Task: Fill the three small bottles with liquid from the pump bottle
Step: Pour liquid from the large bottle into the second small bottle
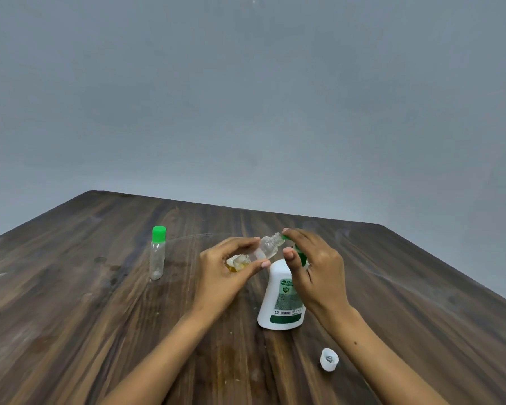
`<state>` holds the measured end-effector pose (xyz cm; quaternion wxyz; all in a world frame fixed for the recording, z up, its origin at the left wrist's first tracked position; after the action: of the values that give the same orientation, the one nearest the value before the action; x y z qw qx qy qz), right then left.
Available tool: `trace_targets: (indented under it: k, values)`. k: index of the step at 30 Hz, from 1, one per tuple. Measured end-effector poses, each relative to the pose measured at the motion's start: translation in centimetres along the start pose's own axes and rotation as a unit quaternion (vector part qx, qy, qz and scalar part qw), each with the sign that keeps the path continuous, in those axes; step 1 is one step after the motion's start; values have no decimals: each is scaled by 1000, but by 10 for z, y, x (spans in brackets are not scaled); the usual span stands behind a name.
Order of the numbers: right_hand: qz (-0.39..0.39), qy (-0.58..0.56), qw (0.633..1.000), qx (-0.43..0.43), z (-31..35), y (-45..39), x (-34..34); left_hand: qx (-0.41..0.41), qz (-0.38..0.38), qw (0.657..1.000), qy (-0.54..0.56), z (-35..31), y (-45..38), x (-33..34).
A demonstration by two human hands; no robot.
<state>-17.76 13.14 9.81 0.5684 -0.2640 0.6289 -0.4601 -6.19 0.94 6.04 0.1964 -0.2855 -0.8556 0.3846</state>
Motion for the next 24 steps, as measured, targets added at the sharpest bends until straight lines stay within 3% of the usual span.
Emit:
trace_targets:
  k: [9, 24]
  values:
    - [-13, 41, 998, -48, 1, -2, 0, 5, 8, 1000, -6, -1, 1, 0]
    - [14, 35, 999, -29, 2, 8, 3, 9, 12, 1000, 4, -1, 1, 2]
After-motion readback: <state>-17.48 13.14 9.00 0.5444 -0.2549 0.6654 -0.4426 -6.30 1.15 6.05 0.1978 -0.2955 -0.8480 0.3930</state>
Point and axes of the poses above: each hand's wrist, its own y-axis away from the middle knuckle, its own x-axis out of the palm, z = x × y, the point moved 2 cm from there along -y, towards the middle knuckle, and after that the axes turned 12 degrees about y, right-handed, at the moved point
